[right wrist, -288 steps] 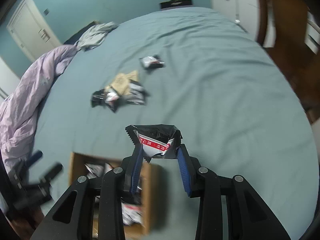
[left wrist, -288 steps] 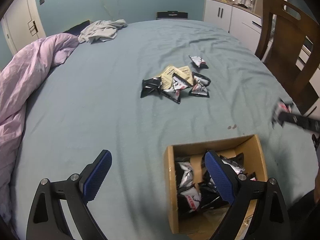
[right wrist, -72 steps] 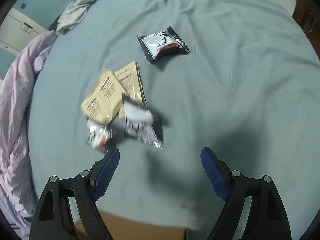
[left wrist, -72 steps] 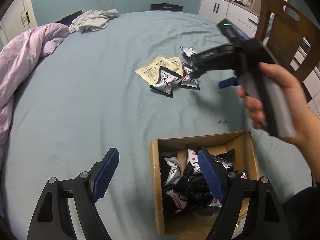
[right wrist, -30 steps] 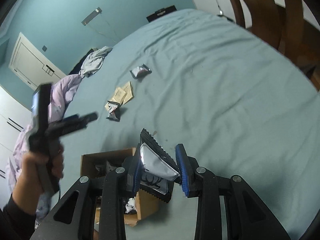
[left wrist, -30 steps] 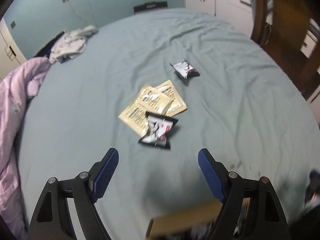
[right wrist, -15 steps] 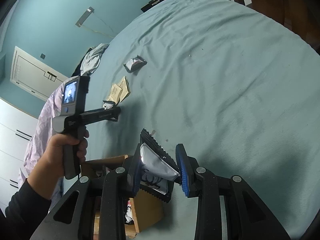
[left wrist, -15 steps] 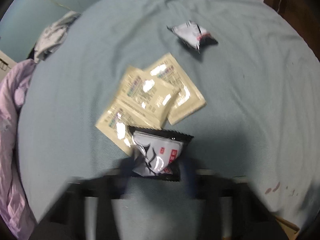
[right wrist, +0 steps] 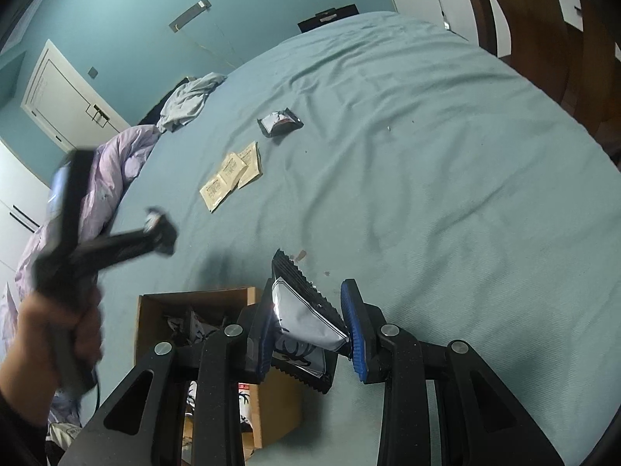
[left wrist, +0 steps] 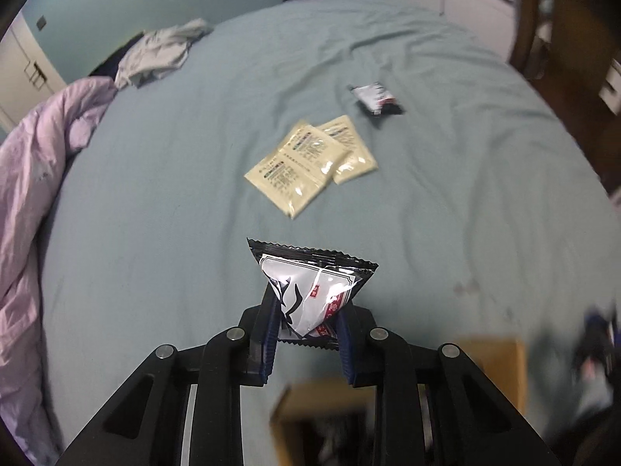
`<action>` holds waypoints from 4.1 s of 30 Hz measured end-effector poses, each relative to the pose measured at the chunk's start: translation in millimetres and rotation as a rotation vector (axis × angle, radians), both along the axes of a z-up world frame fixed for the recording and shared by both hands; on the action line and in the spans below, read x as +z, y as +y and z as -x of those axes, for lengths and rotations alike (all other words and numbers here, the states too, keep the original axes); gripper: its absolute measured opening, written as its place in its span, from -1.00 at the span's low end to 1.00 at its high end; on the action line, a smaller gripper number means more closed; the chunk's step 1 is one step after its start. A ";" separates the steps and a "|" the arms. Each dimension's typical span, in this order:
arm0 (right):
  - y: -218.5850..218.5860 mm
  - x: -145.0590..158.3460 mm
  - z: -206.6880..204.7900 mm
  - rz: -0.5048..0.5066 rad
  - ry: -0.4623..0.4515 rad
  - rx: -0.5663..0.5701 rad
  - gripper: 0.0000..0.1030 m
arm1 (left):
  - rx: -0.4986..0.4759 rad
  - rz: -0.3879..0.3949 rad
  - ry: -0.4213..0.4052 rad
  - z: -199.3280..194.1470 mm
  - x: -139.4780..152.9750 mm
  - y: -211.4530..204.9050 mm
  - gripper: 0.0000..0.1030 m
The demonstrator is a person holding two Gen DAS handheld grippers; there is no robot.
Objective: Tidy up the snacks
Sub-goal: 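Lower the white packet into the box and open the left gripper, then lower the white packet into the box and open the right gripper, then move the right gripper to the pile and grasp the last white packet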
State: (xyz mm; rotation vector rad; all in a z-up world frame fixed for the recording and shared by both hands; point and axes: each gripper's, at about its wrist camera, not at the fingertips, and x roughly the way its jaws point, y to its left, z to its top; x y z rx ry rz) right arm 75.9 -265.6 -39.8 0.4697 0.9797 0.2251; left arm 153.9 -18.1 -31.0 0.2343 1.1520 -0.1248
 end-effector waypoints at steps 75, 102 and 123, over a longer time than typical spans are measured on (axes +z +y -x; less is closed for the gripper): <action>72.9 11.9 29.6 0.043 -0.095 0.210 0.48 | 0.123 0.071 -0.179 98.5 8.2 53.4 0.62; -7.8 -13.1 12.7 -0.206 0.112 -0.094 0.51 | 0.080 0.113 -0.156 91.0 13.6 49.0 0.62; 56.5 -15.7 -206.6 0.049 0.217 0.094 0.51 | 0.012 0.186 -0.065 82.5 11.8 51.3 0.62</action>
